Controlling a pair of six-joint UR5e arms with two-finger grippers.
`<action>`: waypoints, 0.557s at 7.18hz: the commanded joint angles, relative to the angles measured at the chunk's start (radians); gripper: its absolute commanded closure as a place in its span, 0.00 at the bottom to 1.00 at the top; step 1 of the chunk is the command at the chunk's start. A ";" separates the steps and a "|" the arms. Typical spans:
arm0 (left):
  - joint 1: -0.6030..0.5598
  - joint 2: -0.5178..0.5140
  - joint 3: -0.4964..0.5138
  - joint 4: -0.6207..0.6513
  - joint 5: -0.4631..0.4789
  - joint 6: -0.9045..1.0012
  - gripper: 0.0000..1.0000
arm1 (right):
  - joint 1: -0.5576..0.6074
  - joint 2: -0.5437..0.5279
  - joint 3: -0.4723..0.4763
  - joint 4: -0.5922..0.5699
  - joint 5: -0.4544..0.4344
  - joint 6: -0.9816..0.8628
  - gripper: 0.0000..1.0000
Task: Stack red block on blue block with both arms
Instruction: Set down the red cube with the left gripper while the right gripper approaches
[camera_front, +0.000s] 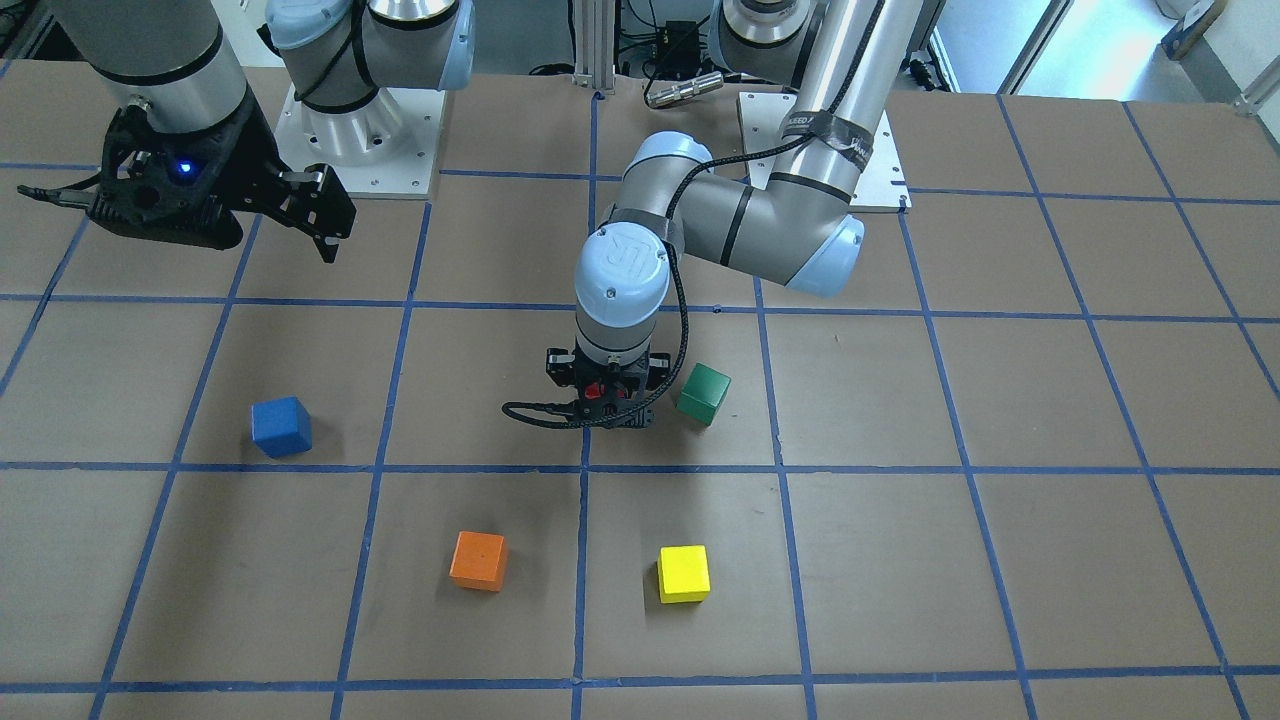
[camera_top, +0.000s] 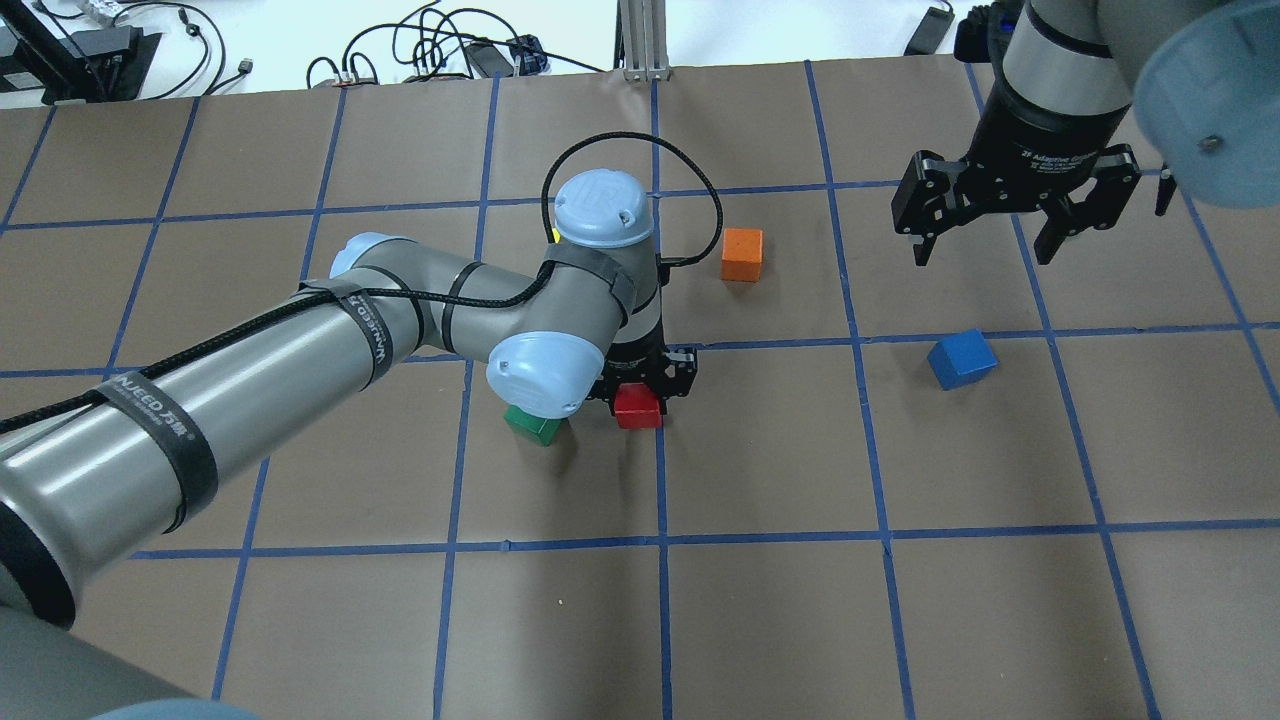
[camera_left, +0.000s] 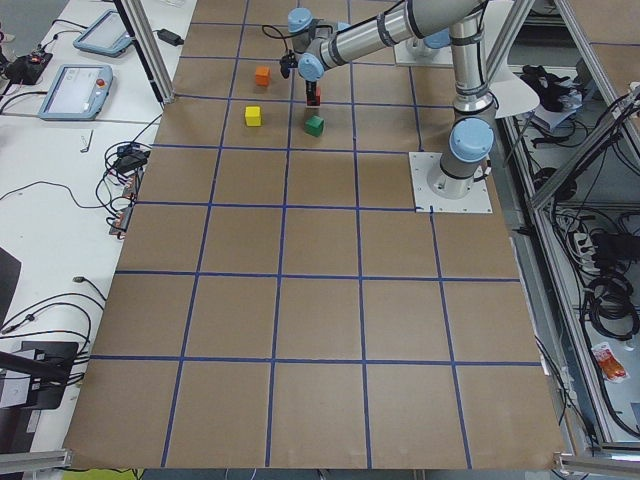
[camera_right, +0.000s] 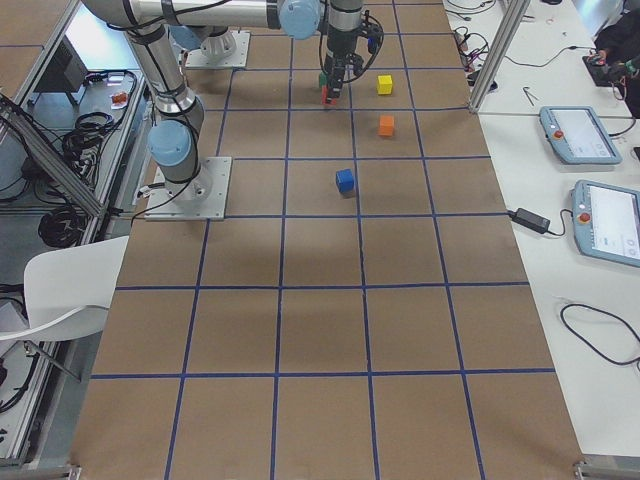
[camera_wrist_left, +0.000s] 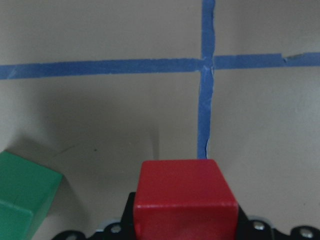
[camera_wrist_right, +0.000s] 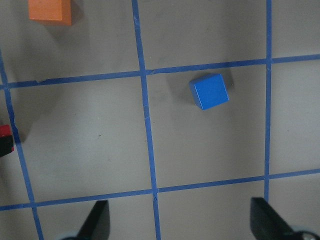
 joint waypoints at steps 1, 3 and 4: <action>-0.023 -0.018 -0.027 0.085 0.002 -0.002 0.00 | 0.000 -0.002 0.057 -0.009 0.002 0.002 0.00; -0.002 0.056 -0.016 0.090 0.030 0.023 0.00 | 0.000 0.000 0.062 -0.065 0.002 -0.001 0.00; 0.066 0.110 0.001 0.060 0.032 0.064 0.00 | 0.001 0.001 0.060 -0.065 0.009 -0.001 0.00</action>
